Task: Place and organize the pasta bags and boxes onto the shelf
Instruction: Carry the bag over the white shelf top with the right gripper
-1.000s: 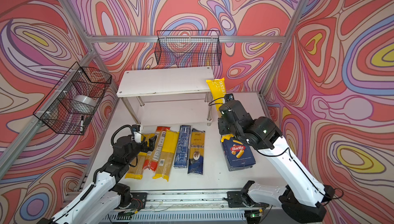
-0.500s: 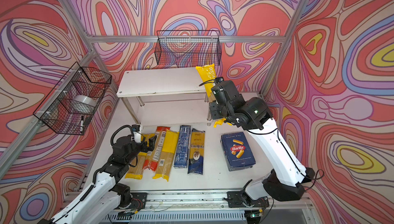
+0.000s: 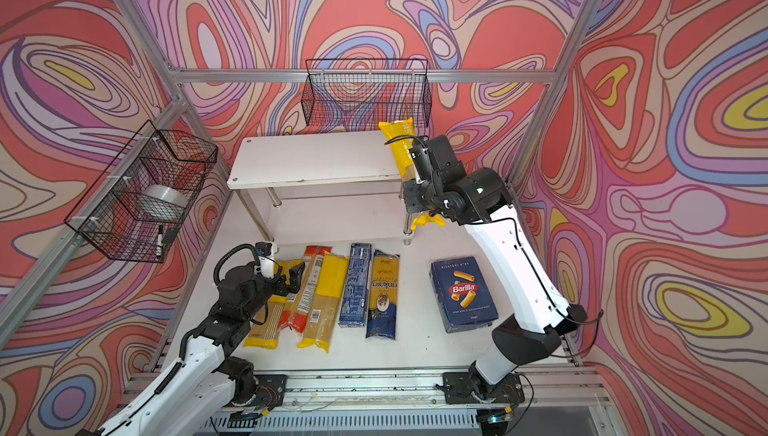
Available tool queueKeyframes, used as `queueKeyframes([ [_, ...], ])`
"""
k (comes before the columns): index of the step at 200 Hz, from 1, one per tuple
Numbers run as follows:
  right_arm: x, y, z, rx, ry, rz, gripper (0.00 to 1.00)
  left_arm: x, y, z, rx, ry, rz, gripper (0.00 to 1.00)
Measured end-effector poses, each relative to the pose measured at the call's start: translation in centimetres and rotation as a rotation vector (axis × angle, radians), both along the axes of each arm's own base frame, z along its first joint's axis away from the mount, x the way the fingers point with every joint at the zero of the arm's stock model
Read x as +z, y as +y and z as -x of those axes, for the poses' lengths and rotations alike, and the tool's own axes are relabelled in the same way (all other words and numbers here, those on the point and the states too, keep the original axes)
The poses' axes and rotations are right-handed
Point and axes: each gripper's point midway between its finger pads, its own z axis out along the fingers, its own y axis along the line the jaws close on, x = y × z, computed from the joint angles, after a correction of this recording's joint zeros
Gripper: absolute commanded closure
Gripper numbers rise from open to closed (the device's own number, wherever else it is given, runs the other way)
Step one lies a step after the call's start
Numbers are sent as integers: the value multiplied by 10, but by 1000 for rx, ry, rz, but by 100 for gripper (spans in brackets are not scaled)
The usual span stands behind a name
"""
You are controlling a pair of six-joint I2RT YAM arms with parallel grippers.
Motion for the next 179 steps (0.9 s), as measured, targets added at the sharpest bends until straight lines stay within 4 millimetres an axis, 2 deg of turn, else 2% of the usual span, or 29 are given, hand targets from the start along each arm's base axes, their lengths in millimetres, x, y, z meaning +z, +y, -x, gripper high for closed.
queueKeyframes([
  [30,-6,7,-16,6,17,-15,100,-1,0,0,0,1,0,0],
  [61,-11,3,-29,-10,34,-31,100,-1,0,0,0,1,0,0],
  [104,-4,0,-45,-26,17,-59,100,-1,0,0,0,1,0,0],
  [143,-1,9,-52,-5,10,-87,100,-1,0,0,0,1,0,0],
  [179,-8,18,-66,1,9,-98,100,0,0,0,1,0,0,0],
])
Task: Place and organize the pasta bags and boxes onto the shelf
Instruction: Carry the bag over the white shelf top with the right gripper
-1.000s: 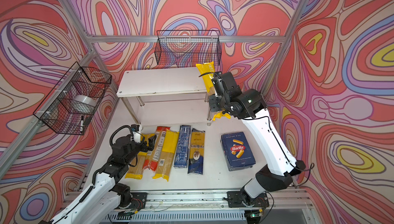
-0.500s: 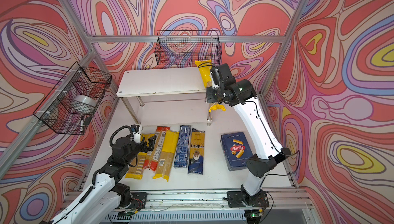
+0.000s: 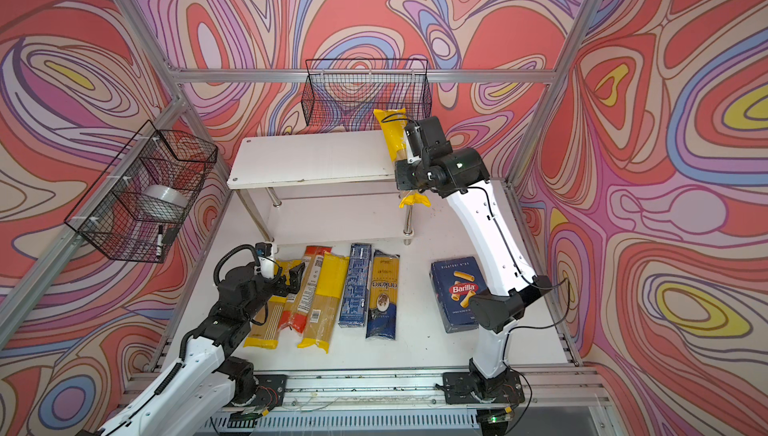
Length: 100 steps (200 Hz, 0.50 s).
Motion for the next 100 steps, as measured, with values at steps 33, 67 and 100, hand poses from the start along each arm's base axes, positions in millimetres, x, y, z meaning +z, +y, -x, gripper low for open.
queueKeyframes([
  [33,0,2,-3,-1,-5,-6,97,0,0,0,0,0,0,0],
  [67,0,2,-4,-6,-5,-11,84,0,0,0,0,0,0,0],
  [100,0,2,-4,-7,-4,-12,73,0,0,0,0,0,0,0],
])
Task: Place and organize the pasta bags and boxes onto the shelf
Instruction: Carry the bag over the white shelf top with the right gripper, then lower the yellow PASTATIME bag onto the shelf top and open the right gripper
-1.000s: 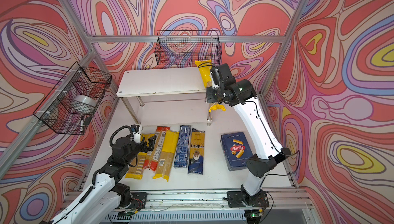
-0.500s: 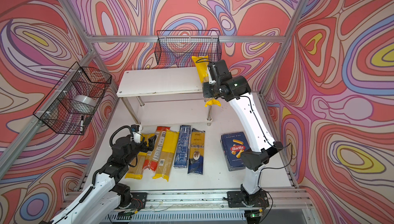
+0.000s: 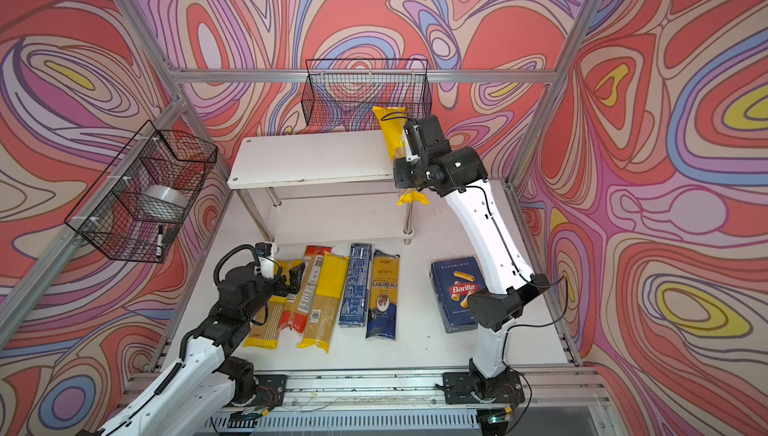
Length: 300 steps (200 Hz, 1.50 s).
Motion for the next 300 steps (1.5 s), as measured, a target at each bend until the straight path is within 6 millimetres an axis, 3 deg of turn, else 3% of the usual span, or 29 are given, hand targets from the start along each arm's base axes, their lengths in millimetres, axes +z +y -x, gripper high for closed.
queueKeyframes([
  [31,-1,0,-2,-5,0,-5,68,0,0,0,0,0,0,0],
  [68,3,3,-8,-10,-24,-32,51,1,0,0,0,-4,1,0],
  [96,9,7,-13,-8,-50,-55,44,1,0,0,0,-3,1,0],
  [204,17,4,-15,-27,-83,-61,30,2,1,1,3,-12,2,0],
  [227,26,-6,-2,-35,-99,-55,24,2,1,1,3,-12,2,0],
  [279,72,-38,58,-40,-195,-89,22,2,1,1,3,-12,2,0],
  [300,72,-45,77,-39,-219,-125,23,2,1,1,3,-12,2,0],
])
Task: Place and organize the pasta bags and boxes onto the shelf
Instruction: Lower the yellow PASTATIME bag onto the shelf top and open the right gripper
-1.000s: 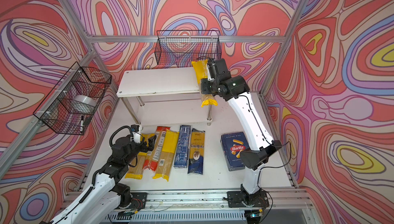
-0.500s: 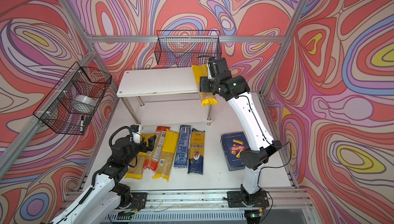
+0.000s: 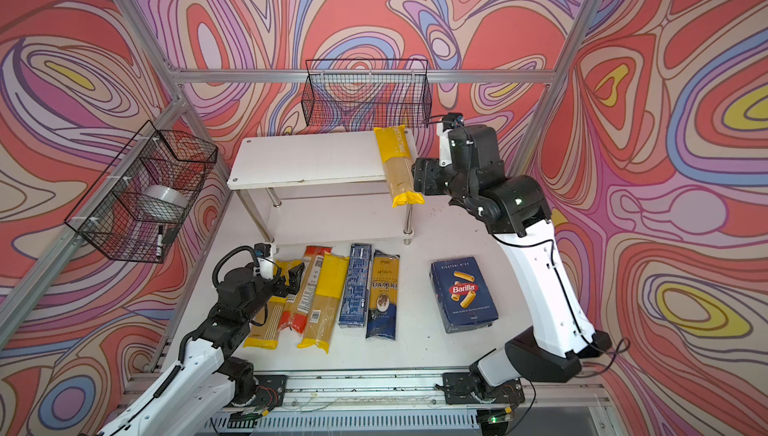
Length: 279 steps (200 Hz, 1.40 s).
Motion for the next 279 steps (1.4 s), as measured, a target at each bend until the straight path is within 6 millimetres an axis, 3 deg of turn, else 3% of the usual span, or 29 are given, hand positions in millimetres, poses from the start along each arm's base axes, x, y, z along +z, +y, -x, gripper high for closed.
queueKeyframes([
  [20,-10,0,17,25,-33,-80,23,0,0,0,0,0,0,0],
  [47,-37,4,38,66,-74,-203,25,0,-1,0,-6,0,2,0],
  [95,-26,20,36,127,-142,-338,40,-2,-4,1,-22,9,5,0],
  [138,-60,16,51,136,-99,-343,39,0,-4,1,-25,1,9,0],
  [161,-73,15,50,127,-71,-322,51,2,-5,2,-29,-6,12,0],
  [206,-71,11,52,111,-101,-337,76,2,-5,2,-29,-7,12,0],
  [240,-68,13,50,119,-114,-357,80,2,-5,1,-30,-6,12,0],
  [279,-69,31,45,187,-101,-390,81,-1,-6,1,-33,3,11,0],
])
